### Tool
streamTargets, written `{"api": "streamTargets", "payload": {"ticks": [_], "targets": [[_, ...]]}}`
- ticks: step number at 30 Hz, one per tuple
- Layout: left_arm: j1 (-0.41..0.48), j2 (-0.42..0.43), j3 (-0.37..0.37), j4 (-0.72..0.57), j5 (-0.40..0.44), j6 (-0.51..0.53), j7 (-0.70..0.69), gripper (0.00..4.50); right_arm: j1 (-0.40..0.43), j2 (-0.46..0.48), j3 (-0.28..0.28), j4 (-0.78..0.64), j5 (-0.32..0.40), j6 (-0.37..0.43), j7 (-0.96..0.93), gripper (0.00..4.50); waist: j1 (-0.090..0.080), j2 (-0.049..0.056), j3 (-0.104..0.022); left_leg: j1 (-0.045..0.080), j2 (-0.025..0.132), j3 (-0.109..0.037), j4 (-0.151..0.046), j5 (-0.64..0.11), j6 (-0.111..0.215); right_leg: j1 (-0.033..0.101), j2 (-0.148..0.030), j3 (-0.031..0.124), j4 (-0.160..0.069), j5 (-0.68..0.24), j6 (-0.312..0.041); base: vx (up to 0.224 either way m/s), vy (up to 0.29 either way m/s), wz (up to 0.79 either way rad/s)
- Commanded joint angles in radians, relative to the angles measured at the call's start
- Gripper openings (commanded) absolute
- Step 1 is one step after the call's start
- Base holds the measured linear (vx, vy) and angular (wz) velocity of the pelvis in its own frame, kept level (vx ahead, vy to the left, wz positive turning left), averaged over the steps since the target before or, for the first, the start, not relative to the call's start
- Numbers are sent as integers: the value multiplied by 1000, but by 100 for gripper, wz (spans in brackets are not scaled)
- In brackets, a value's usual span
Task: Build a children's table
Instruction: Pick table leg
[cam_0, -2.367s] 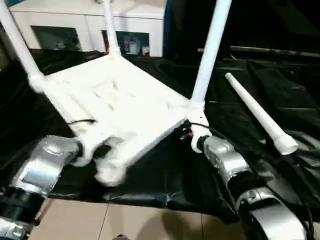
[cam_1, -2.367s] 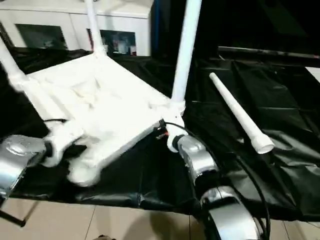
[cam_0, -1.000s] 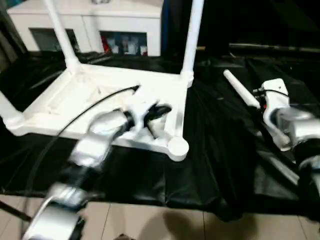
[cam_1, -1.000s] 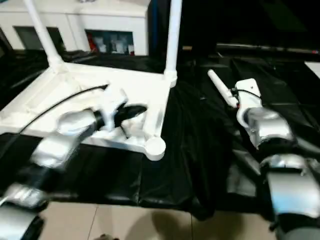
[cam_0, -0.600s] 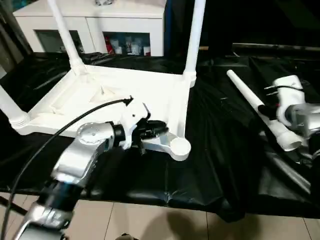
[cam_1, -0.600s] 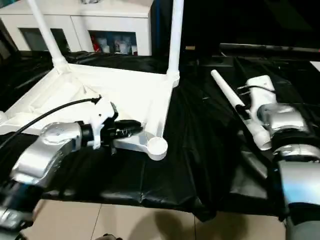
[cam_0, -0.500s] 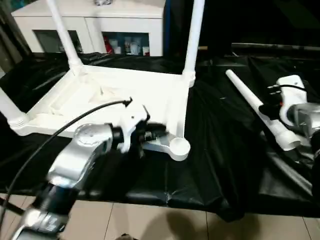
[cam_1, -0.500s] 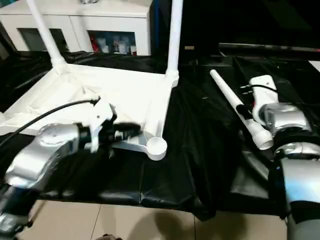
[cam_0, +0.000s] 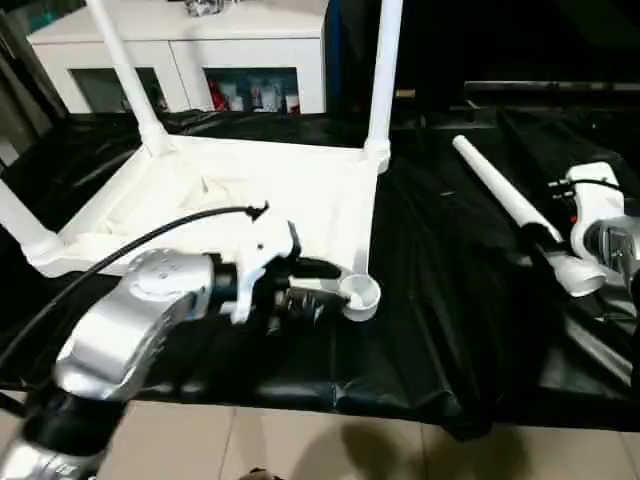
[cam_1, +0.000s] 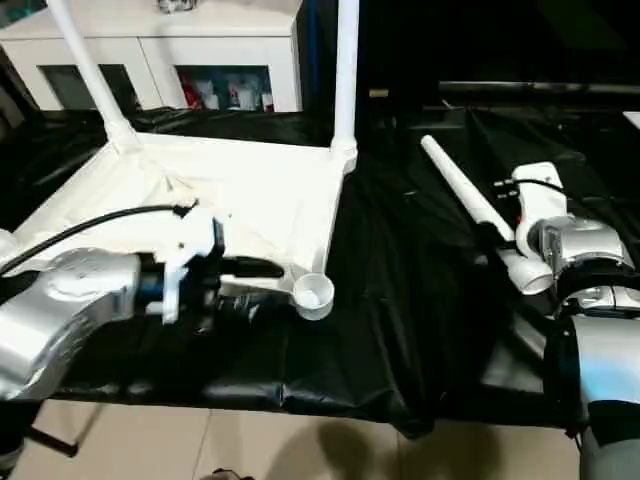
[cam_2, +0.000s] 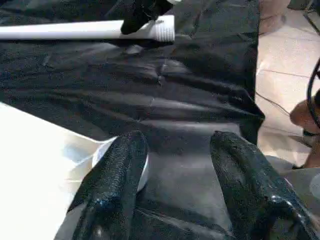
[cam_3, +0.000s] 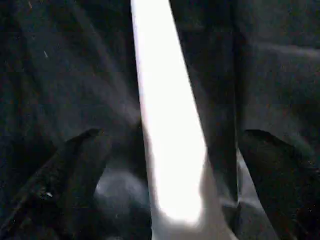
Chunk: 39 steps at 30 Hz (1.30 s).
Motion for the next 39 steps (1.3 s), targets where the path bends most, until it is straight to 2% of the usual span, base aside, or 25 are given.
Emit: {"api": "streamTargets", "payload": {"ticks": [1, 5, 7, 8, 9, 10, 12, 13, 14, 15, 17, 18, 20, 22, 26, 30, 32, 33, 34, 35, 36, 38, 39], "targets": [[5, 20, 11, -36, -20, 34, 3, 285, 2, -13, 6, 7, -19, 34, -2, 450, 6, -17, -74, 15, 2, 6, -47, -181, 46, 55, -28, 21, -62, -92, -309, 0, 0, 0], [11, 35, 17, -56, -32, 57, 12, 316, -8, -14, 33, 16, -45, 102, 36, 450, 6, -20, -73, 16, 3, 5, -48, -201, 36, 53, -27, 21, -64, -126, -296, 0, 0, 0], [8, 37, 20, -58, -37, 63, 13, 330, -15, -12, 44, 20, -55, 125, 49, 450, 7, -18, -73, 15, 2, 5, -48, -201, 35, 53, -27, 22, -64, -127, -293, 0, 0, 0], [7, 37, 22, -59, -39, 68, 15, 338, -19, -11, 47, 22, -58, 135, 54, 422, 7, -20, -73, 15, 2, 5, -48, -199, 34, 52, -27, 22, -64, -128, -292, 0, 0, 0], [7, 38, 24, -67, -44, 77, 20, 348, -23, -10, 51, 24, -64, 148, 60, 415, 8, -26, -73, 14, 3, 5, -47, -192, 34, 53, -28, 23, -63, -127, -291, 0, 0, 0], [7, 36, 27, -70, -46, 80, 25, 361, -25, -10, 53, 25, -67, 153, 66, 415, 8, -24, -73, 15, 2, 5, -47, -191, 34, 53, -28, 23, -62, -127, -291, 0, 0, 0], [8, 35, 31, -73, -51, 84, 30, 375, -28, -8, 60, 25, -77, 160, 81, 395, 9, -28, -73, 14, 3, 6, -47, -184, 37, 52, -29, 23, -63, -130, -288, 0, 0, 0], [11, 38, 31, -77, -52, 85, 33, 375, -29, -7, 63, 26, -82, 166, 90, 395, 8, -36, -73, 12, 2, 7, -46, -177, 41, 53, -28, 23, -64, -133, -285, 0, 0, 0], [12, 40, 33, -80, -54, 88, 36, 394, -31, -6, 69, 25, -88, 173, 96, 370, 10, -33, -74, 13, 2, 6, -45, -171, 41, 53, -30, 24, -61, -132, -285, 0, 0, 0], [14, 44, 35, -86, -58, 91, 40, 394, -32, -5, 74, 24, -93, 177, 101, 370, 9, -41, -74, 12, 3, 8, -45, -165, 45, 53, -29, 24, -63, -130, -283, 0, 0, 0], [15, 49, 40, -91, -61, 95, 44, 412, -34, -3, 74, 23, -92, 180, 100, 358, 11, -35, -73, 12, 3, 7, -45, -160, 46, 50, -29, 24, -62, -139, -281, 0, 0, 0], [17, 52, 42, -94, -63, 97, 46, 417, -33, -3, 72, 23, -94, 181, 101, 343, 11, -44, -72, 12, 3, 8, -45, -158, 48, 50, -29, 24, -63, -141, -280, 0, 0, 0], [20, 55, 46, -99, -66, 99, 53, 424, -31, -1, 80, 22, -107, 184, 113, 333, 13, -38, -72, 12, 3, 8, -44, -162, 43, 49, -30, 25, -62, -154, -275, 0, 0, 0], [19, 56, 47, -98, -67, 99, 54, 436, -30, 0, 81, 22, -109, 184, 116, 328, 14, -39, -71, 13, 4, 7, -45, -174, 38, 48, -30, 25, -63, -174, -270, 0, 0, 0], [10, 62, 42, -88, -75, 105, 56, 450, -28, 5, 84, 21, -112, 188, 125, 285, 17, -41, -68, 15, 4, 7, -46, -202, 25, 45, -31, 27, -65, -211, -258, 0, 0, 0], [7, 61, 36, -79, -70, 100, 64, 450, -25, 8, 70, 20, -107, 190, 117, 269, 17, -41, -67, 14, 4, 6, -47, -212, 16, 45, -31, 27, -66, -219, -251, 0, 0, 0], [3, 58, 35, -62, -59, 94, 71, 450, -21, 10, 51, 19, -91, 188, 102, 267, 17, -35, -67, 14, 3, 5, -46, -208, 14, 45, -31, 27, -65, -215, -250, 0, 0, 0], [1, 57, 36, -57, -56, 92, 72, 450, -20, 10, 45, 19, -86, 187, 95, 266, 16, -38, -67, 14, 2, 6, -45, -209, 14, 44, -29, 28, -65, -211, -250, 0, 0, 0], [-3, 53, 38, -47, -51, 88, 78, 450, -20, 11, 39, 18, -82, 186, 87, 265, 16, -35, -68, 14, 2, 5, -45, -209, 13, 45, -29, 28, -64, -208, -250, 0, 0, 0], [-9, 45, 41, -34, -43, 86, 95, 450, -21, 10, 28, 17, -73, 182, 75, 265, 15, -37, -68, 14, 2, 5, -45, -208, 12, 45, -29, 27, -64, -206, -250, 0, 0, 0], [-16, 34, 44, -18, -30, 73, 114, 450, -22, 7, 7, 13, -56, 171, 53, 265, 15, -42, -68, 14, 2, 6, -44, -205, 13, 45, -28, 28, -65, -201, -250, 0, 0, 0], [-23, 24, 47, -3, -20, 61, 130, 450, -22, 4, -9, 10, -42, 160, 37, 264, 16, -38, -69, 16, 2, 6, -44, -206, 12, 45, -30, 28, -64, -201, -249, 0, 0, 0], [-44, -13, 61, 38, -7, 36, 178, 450, -20, 8, -37, -1, -15, 131, 18, 264, 16, -41, -69, 14, 1, 6, -44, -201, 14, 46, -30, 27, -64, -199, -248, 0, 0, 0]]}}
